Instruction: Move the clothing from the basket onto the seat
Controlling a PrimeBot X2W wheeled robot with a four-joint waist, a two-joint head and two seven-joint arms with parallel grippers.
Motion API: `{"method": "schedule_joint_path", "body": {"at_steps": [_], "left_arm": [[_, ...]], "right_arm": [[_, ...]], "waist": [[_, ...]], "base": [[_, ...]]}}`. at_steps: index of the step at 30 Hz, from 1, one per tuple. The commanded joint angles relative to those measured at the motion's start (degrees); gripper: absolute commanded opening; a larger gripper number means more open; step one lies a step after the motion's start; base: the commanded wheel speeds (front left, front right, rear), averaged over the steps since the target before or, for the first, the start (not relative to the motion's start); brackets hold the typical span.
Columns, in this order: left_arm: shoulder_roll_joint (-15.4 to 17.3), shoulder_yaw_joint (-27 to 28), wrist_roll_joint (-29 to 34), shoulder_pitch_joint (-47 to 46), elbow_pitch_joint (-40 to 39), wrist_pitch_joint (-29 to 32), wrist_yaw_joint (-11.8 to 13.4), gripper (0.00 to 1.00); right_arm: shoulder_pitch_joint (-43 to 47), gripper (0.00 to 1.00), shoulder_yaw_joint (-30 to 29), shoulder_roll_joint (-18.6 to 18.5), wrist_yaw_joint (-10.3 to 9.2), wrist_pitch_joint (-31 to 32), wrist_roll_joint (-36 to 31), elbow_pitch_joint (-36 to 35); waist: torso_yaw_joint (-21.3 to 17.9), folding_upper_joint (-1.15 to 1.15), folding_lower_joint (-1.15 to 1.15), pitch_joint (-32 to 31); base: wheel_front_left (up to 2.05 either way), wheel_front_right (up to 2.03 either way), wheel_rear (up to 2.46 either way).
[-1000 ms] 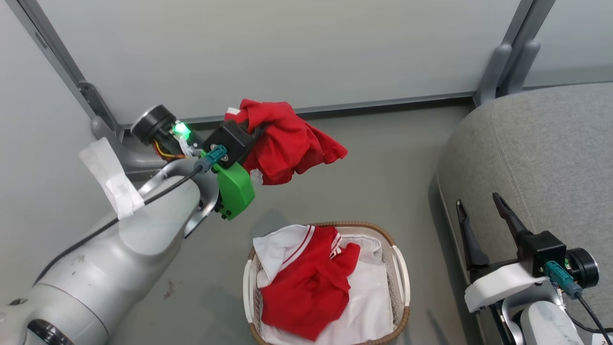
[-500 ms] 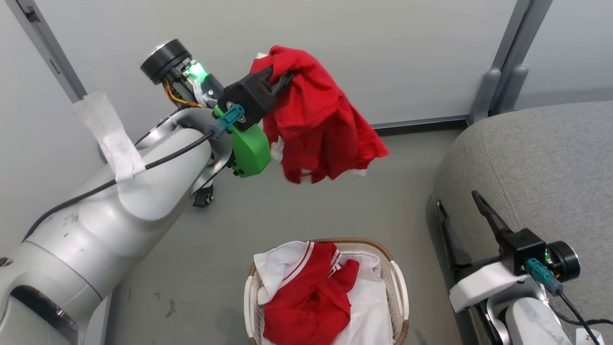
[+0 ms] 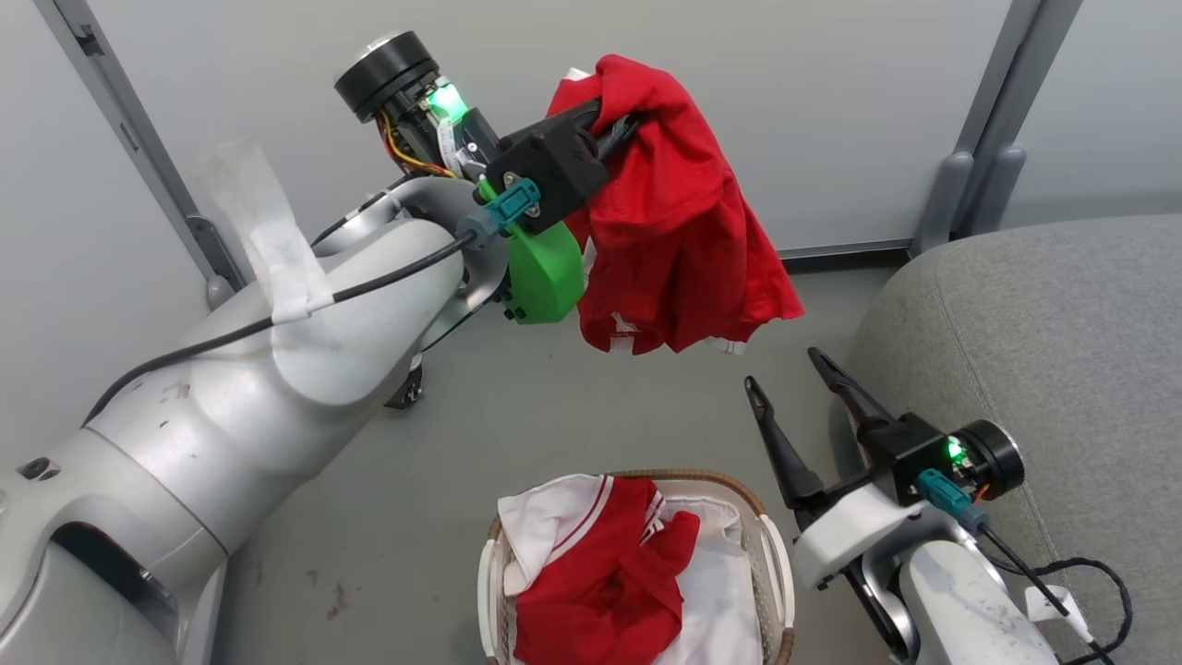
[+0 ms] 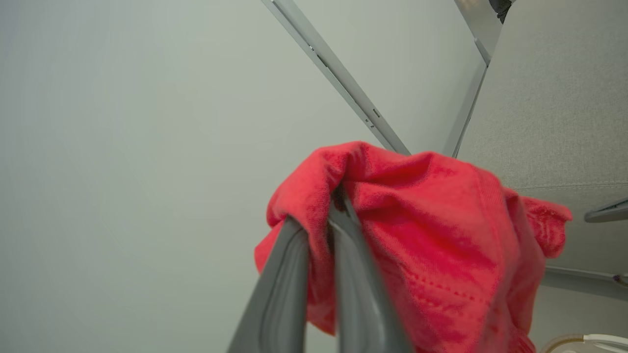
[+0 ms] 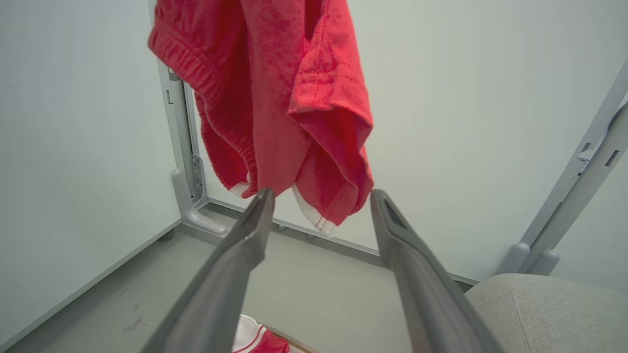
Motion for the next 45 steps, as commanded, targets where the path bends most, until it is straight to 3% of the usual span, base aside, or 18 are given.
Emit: {"method": "schedule_joint_path", "body": {"at_steps": [1,9,21,22,23,24,25,42,45], "left_arm": [[-0.5,-0.1,-0.8,-1.1,-0.1,0.0,-0.1,0.0],[-2.4,-1.4,-1.8,-1.8,-1.4,-0.1,0.0,0.0],[-2.9,-2.8,-3.3,0.4,-4.6,-0.4,0.0,0.0],[-2.9,-2.9,-3.5,0.5,-4.8,-0.4,0.0,0.0],[-2.9,-2.9,-3.7,0.7,-5.0,-0.4,0.0,0.0],[-2.9,-3.0,-3.9,0.8,-5.2,-0.4,0.0,0.0],[-2.8,-3.0,-4.2,1.1,-5.3,-0.4,0.0,0.0],[-0.9,-0.9,-9.8,6.5,-2.7,-1.2,0.2,0.0],[-0.8,0.7,-11.3,8.3,-2.2,-1.5,0.5,0.33]], "right_arm": [[-1.2,1.0,1.0,-0.2,-0.06,-0.3,0.6,0.9],[-5.3,1.0,1.4,-0.3,-0.06,-0.3,2.0,2.4],[-9.2,1.0,-1.2,-0.2,-0.06,-0.3,-2.2,2.9],[-9.5,0.78,-1.0,-0.2,-0.06,-0.3,-2.3,3.4],[-9.9,0.44,-0.7,-0.2,-0.06,-0.3,-2.3,4.0],[-10.2,0.32,-0.4,-0.2,-0.06,-0.3,-2.3,4.5],[-10.5,0.02,0.1,-0.2,-0.06,-0.3,-2.2,5.2],[-13.0,0.0,-2.3,-0.2,-0.06,-0.3,-2.5,7.0],[-13.4,0.0,-3.1,-0.2,-0.06,-0.3,-2.7,6.8]], "waist": [[0.4,0.0,0.0,-0.2],[2.2,0.0,0.0,-0.6],[3.5,0.0,0.0,-1.1],[3.5,0.0,0.0,-1.1],[3.6,0.0,0.0,-1.2],[3.6,0.0,0.0,-1.2],[3.7,0.0,0.0,-1.2],[3.1,0.0,0.0,-1.2],[3.1,0.0,0.0,-1.1]], "base": [[0.0,0.0,0.0],[0.0,0.0,0.0],[0.0,0.0,0.0],[0.0,0.0,0.0],[0.0,0.0,0.0],[0.0,0.0,0.0],[0.0,0.0,0.0],[0.0,0.0,0.0],[0.0,0.0,0.0]]}}
